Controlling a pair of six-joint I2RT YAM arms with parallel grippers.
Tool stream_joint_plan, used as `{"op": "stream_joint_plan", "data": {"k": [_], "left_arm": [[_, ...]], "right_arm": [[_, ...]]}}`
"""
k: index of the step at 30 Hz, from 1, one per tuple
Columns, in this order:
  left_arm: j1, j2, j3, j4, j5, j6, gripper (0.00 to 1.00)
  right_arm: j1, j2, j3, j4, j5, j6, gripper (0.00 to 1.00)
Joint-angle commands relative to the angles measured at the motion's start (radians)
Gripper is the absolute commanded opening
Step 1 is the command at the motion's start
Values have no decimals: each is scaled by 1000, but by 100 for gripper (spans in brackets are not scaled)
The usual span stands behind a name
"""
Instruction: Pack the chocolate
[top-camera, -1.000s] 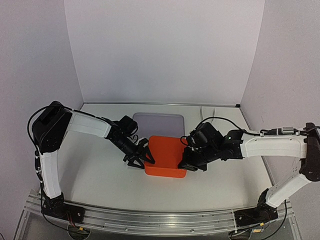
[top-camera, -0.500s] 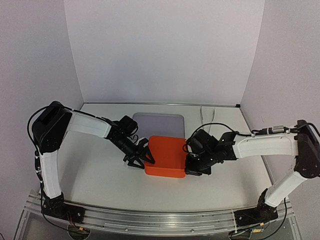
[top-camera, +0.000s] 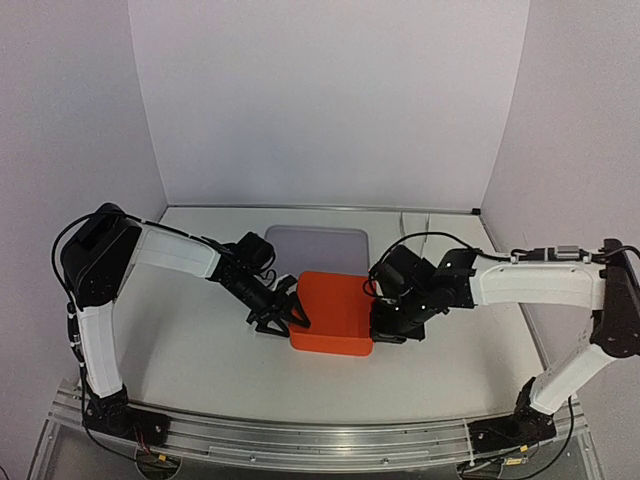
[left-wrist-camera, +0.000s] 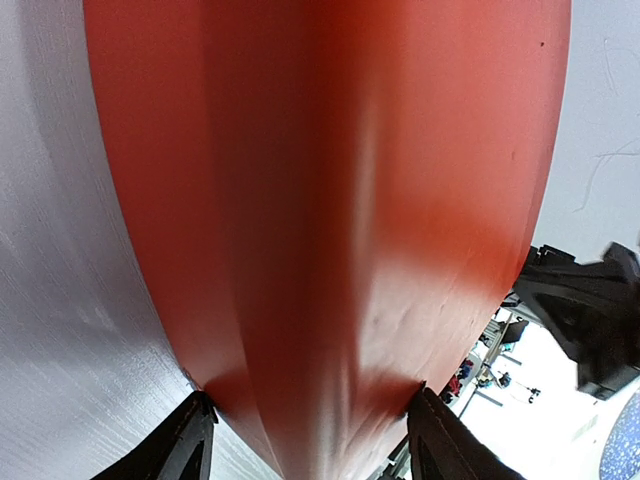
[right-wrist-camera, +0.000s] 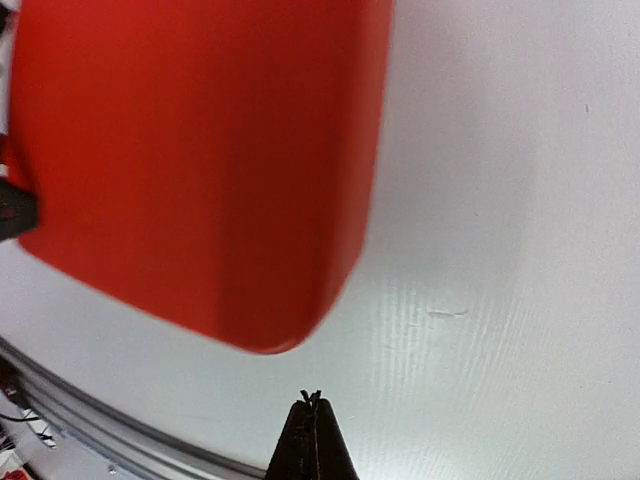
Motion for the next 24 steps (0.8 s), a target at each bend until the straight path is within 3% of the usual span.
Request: {"op": "stream_joint_plan", "data": {"k": [1,8,17,24], "left_arm": [[-4,63,-49,-123,-245,13,64],[-4,64,-45,-113,-238,5,64],[-4,69,-48,-109,-241,-1,64],[-4,55,-74,-97,-235,0,64]], "right_arm": [[5,-123,140,-17,57,-158,0],[4,-69,171,39,83,-186,0],[-29,115,-58,28,-15,70,0],[1,70,30,1,76,-17,0]]}}
